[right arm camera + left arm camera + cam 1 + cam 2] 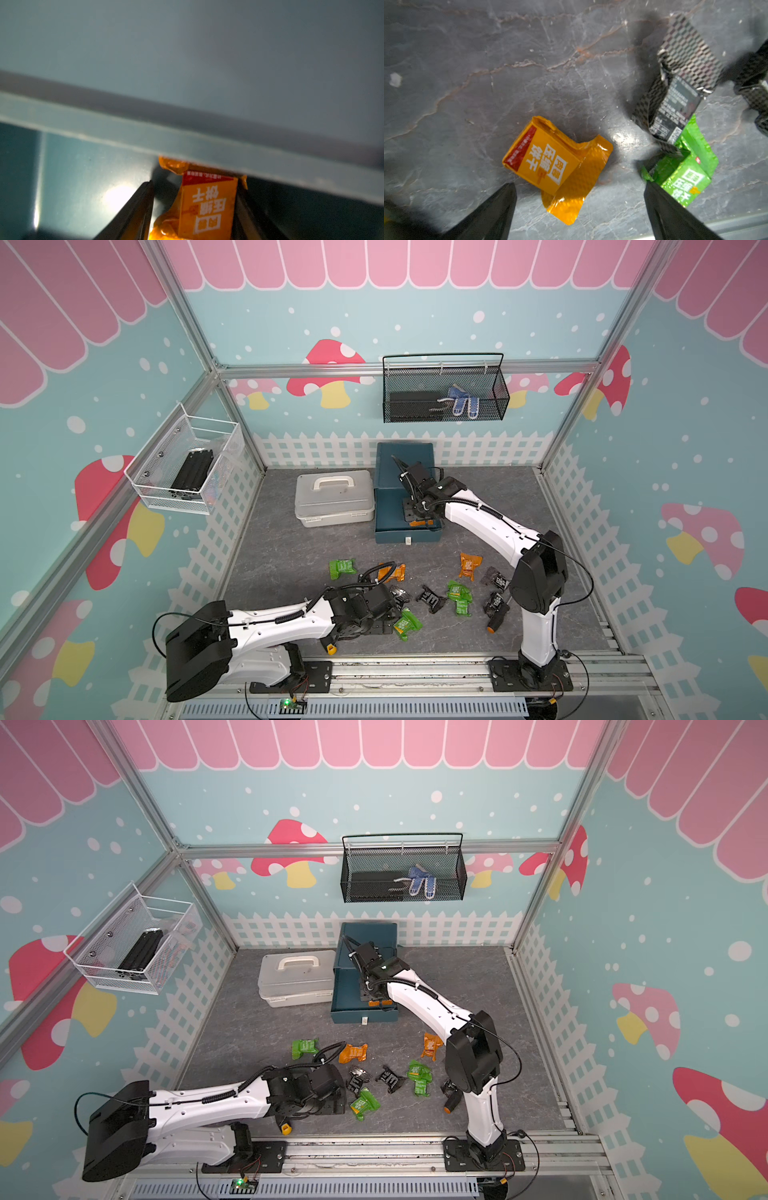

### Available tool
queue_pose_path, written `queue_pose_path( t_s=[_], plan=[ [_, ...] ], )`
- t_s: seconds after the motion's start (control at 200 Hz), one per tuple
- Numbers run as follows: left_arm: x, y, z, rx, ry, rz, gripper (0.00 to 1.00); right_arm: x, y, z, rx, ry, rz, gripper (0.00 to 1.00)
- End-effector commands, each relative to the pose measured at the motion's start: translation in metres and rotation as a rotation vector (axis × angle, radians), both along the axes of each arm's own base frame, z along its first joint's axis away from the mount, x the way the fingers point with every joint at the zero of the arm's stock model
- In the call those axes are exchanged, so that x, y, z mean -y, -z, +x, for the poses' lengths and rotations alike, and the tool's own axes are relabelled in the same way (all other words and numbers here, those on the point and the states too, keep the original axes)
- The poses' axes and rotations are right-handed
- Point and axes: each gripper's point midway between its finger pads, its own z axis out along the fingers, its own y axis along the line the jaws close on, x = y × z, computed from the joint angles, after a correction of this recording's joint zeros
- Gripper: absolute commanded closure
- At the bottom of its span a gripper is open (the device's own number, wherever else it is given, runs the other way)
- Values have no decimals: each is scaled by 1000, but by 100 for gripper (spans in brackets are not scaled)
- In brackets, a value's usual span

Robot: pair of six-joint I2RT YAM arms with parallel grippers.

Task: Place the cookies into the drawer by color
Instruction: Place the cookie in the drawer, then pick up the cookie at the center of the board.

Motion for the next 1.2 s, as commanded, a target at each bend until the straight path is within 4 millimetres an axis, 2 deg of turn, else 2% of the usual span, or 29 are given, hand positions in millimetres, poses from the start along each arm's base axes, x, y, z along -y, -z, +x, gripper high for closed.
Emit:
queue_pose_path(
  t_s=[0.0,0.17,0.315,0.45,0.615,0.735,0.891,1.096,1.196],
  plan=[
    [-6,0,13,57,-20,32,3,7,-25,-9,42,5,27,37],
    [-16,14,14,29,-50,12,7,9,-35,-13,67,-7,43,36],
    [-14,15,17,21,-51,-23,9,5,-40,-15,68,-36,60,34],
    [-24,17,21,29,-54,40,10,3,-47,-17,80,-50,80,34],
    [-31,35,16,-56,-34,93,17,7,-62,-26,125,-59,119,33],
    [-45,33,15,-69,-18,183,17,15,-68,-35,146,-59,132,33],
    [-47,34,2,-136,0,190,16,22,-73,-44,163,-60,138,33],
    [-71,23,-3,-130,-8,288,16,27,-78,-50,182,-63,152,33],
    [-71,23,-7,-147,-6,277,16,26,-76,-52,178,-73,153,33]
  ],
)
